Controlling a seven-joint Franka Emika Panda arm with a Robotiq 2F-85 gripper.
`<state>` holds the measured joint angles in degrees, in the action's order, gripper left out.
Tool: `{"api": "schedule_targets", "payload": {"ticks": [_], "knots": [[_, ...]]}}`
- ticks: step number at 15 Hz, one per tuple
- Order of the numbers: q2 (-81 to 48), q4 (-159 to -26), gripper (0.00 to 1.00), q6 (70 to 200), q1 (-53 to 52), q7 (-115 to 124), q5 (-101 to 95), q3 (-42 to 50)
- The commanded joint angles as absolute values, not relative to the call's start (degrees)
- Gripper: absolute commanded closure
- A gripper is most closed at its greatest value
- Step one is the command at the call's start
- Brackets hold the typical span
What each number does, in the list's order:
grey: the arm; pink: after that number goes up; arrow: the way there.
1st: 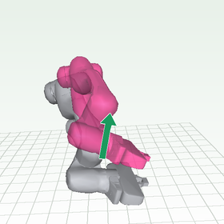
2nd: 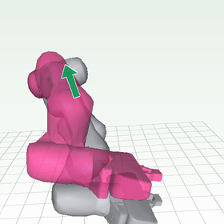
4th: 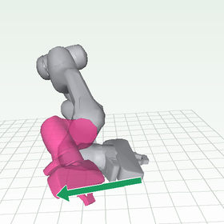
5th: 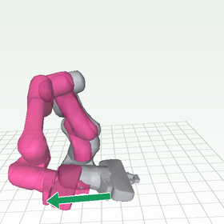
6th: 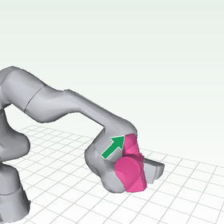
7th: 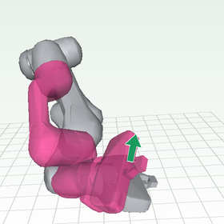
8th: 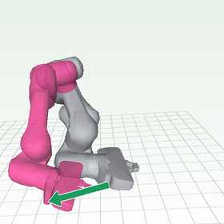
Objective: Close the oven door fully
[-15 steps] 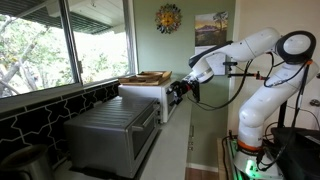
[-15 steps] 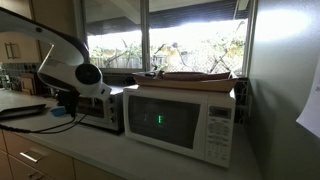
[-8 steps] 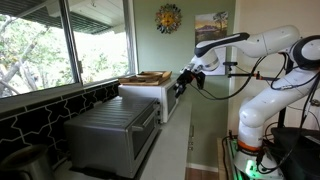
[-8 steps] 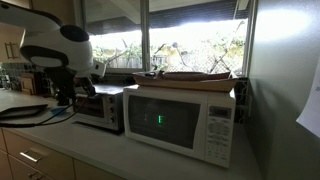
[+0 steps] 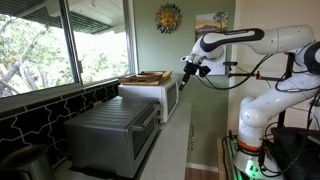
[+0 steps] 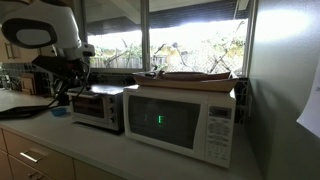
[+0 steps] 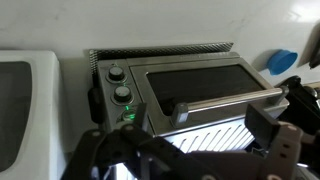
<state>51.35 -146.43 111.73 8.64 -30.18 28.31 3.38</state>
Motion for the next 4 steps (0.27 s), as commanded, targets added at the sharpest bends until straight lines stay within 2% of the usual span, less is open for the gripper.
{"api": "schedule_targets", "payload": {"ticks": [1,4], "knots": [[51.8,-146.6,0.00,113.2,3.6,-27.3,25.2,6.7],[51.7,-146.6,0.00,113.3,2.7,-27.4,25.3,7.7]]}}
